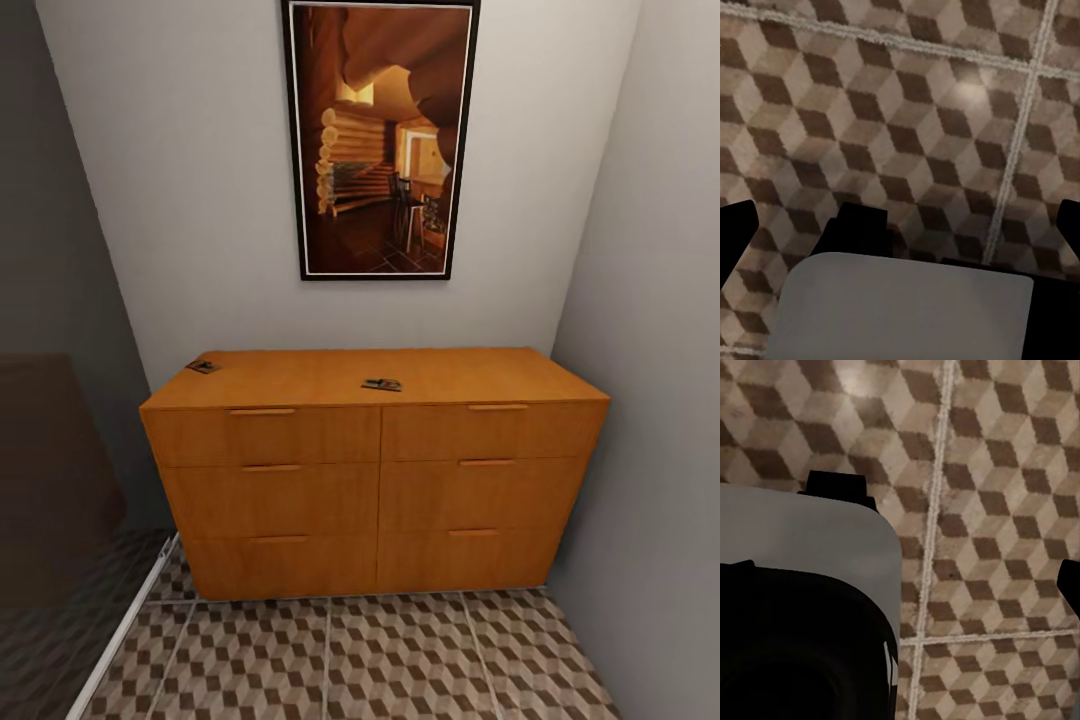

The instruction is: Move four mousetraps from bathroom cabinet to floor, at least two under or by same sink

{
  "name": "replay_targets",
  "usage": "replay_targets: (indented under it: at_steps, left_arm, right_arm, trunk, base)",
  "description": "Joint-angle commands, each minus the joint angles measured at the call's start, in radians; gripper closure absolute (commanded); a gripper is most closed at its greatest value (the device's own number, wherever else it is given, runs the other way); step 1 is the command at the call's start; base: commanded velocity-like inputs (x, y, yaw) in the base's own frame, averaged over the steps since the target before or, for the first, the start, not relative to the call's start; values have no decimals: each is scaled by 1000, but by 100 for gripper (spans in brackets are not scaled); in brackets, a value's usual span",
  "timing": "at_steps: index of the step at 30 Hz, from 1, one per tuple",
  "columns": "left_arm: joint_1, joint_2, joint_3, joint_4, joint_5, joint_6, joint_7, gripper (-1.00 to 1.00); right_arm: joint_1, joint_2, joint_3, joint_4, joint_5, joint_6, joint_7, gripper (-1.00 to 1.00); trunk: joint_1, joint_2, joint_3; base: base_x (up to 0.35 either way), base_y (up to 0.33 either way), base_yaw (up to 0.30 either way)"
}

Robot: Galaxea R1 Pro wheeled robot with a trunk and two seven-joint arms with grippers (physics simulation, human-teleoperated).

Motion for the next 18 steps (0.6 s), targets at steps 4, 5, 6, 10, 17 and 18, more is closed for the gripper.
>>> replay_targets:
  at_steps: [4, 5, 6, 10, 17, 18]
  left_arm:
    - [0, 0, -9, 0, 7, -2, 2, -100]
    - [0, 0, -9, 0, 7, -2, 2, -100]
    - [0, 0, -9, 0, 7, -2, 2, -100]
    - [0, 0, -9, -1, 7, -2, 2, -100]
    - [0, 1, -9, 0, 6, -2, 1, -100]
    - [0, 1, -9, 0, 6, -2, 1, -100]
  right_arm:
    - [-1, 0, 6, 3, 8, -3, -5, -100]
    - [-1, 0, 6, 3, 8, -3, -5, -100]
    - [-1, 0, 6, 3, 8, -3, -5, -100]
    - [-1, 0, 6, 3, 8, -3, -5, -100]
    - [-1, 0, 6, 3, 8, -3, -5, -100]
    - [-1, 0, 6, 3, 8, -3, -5, -100]
  trunk:
    - [0, 0, -1]
    - [0, 0, -1]
    - [0, 0, -1]
    - [0, 0, -1]
    - [0, 0, -1]
    - [0, 0, -1]
  base:
    - [2, 0, 7]
    - [1, 0, 4]
    - [1, 0, 3]
    - [1, 0, 2]
    - [45, 0, 0]
    - [174, 0, 0]
